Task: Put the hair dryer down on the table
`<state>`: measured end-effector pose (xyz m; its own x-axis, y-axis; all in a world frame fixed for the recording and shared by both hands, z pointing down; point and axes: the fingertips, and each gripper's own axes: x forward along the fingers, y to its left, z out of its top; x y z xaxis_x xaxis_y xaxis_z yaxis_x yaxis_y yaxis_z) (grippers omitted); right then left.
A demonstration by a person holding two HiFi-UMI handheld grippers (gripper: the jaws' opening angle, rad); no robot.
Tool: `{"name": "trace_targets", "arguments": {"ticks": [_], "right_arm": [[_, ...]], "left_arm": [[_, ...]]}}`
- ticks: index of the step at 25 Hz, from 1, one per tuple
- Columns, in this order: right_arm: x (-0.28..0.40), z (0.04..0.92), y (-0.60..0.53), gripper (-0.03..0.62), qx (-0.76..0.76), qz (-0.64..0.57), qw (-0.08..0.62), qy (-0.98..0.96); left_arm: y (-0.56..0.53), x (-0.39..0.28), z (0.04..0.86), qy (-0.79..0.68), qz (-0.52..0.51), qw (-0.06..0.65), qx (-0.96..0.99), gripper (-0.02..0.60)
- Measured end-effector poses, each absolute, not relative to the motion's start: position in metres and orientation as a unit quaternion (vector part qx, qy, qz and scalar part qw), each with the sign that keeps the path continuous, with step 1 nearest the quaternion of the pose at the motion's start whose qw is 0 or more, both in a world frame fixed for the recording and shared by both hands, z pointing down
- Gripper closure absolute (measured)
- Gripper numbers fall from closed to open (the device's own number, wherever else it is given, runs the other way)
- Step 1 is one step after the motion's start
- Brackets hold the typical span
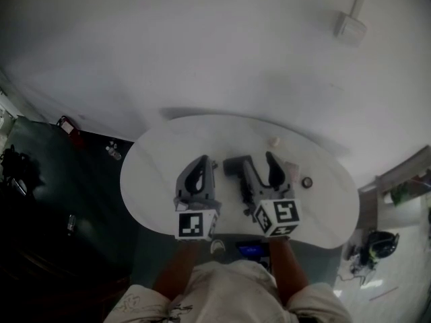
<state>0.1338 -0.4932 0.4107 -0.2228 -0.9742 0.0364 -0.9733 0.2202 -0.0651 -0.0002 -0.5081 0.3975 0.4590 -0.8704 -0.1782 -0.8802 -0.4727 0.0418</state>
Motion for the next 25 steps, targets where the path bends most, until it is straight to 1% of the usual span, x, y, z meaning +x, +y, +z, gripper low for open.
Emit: {"name": "trace_targets", "arguments": {"ticks": [2,6,7,9,11,12,25], "right_arm": [[0.135,0.388,-0.487,0.344,-0.627,-0.007,0.022,0.779],[0.141,0.362,-0.480,0.351,-0.628,0.014,0.039,0.777],[0.142,0.357,-0.478,0.368,-0.631,0.022,0.041,0.774],[0.145,0.350,-0.473,0.421,-0.638,0.040,0.049,0.768],[0.148,0.344,-0.469,0.522,-0.642,0.052,0.057,0.763],[0.149,0.342,-0.468,0.586,-0.642,0.056,0.058,0.762],[0.157,0.348,-0.463,0.589,-0.645,0.059,0.035,0.761]], "left_arm": [[-0.507,0.004,0.394,0.509,0.090,0.031,-0.855,0.583],[-0.505,0.013,0.386,0.503,0.096,0.035,-0.858,0.583],[-0.505,0.015,0.384,0.501,0.096,0.036,-0.859,0.583],[-0.503,0.018,0.382,0.498,0.096,0.039,-0.861,0.583],[-0.501,0.022,0.380,0.495,0.096,0.042,-0.862,0.583],[-0.501,0.024,0.379,0.494,0.095,0.042,-0.863,0.583],[-0.492,0.039,0.371,0.484,0.100,0.045,-0.868,0.583]]}}
